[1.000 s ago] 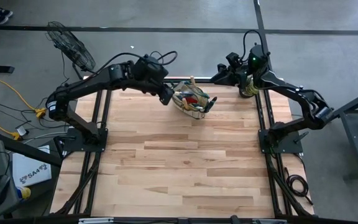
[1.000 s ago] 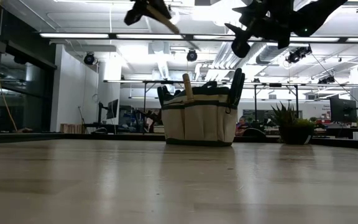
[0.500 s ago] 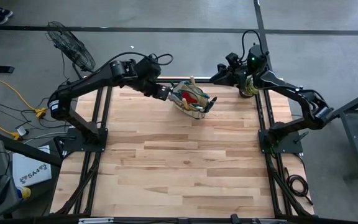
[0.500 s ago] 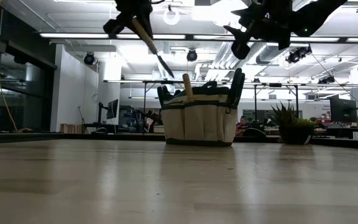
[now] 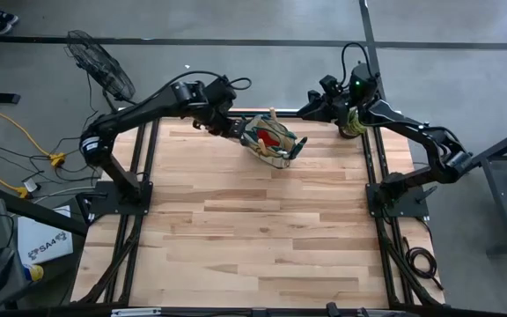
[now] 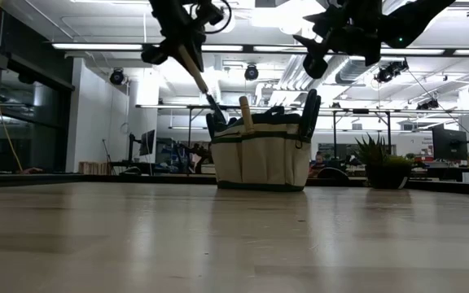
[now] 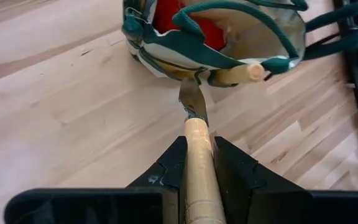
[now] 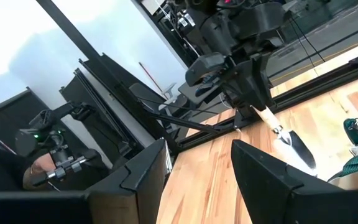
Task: Pick & Place Garden tools in Gardening bag
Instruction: Put the trowel into the gardening bag
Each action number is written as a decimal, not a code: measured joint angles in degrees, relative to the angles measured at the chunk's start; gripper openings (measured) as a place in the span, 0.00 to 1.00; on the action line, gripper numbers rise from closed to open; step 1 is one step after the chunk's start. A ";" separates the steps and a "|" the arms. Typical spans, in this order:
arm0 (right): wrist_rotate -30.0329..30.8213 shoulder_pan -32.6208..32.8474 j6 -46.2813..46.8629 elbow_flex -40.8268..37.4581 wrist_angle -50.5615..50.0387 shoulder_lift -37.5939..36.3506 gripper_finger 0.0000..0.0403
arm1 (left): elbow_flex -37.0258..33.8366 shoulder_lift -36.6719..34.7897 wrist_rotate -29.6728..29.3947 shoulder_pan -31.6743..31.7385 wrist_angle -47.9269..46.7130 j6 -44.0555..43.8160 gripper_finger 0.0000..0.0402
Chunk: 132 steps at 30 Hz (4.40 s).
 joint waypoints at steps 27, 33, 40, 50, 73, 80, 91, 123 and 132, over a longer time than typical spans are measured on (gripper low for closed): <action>0.01 0.00 -2.79 0.00 -2.15 0.00 0.44 | -0.04 6.99 0.39 2.17 4.06 -1.55 0.13; 0.02 0.00 -4.28 0.00 -3.95 0.00 0.44 | -0.04 7.40 -1.83 3.20 4.12 -2.94 0.13; 0.04 0.00 -5.06 0.00 -4.57 0.00 0.44 | -0.04 7.40 -2.62 4.02 4.63 -3.47 0.14; 3.00 0.00 -6.99 0.00 -5.42 0.00 0.44 | -0.04 7.61 -4.00 3.92 7.17 -4.78 0.14; 2.98 0.00 -7.28 0.00 -5.42 0.00 0.44 | -0.07 10.76 -3.76 3.92 11.83 -4.94 0.14; 2.98 0.00 -7.28 0.00 -5.42 0.00 0.44 | -0.07 10.76 -3.98 3.92 14.08 -4.48 0.19; 2.98 0.00 -7.04 0.00 -5.42 0.00 0.44 | -0.07 10.76 -3.98 3.92 21.25 -3.91 0.21; 2.96 0.00 -7.48 0.00 -5.40 0.00 0.44 | -0.04 10.76 -5.95 3.89 23.78 -2.99 0.21; 2.96 0.00 -7.48 -0.02 -5.40 0.00 0.44 | -0.04 10.76 -6.29 3.87 23.98 -1.65 0.21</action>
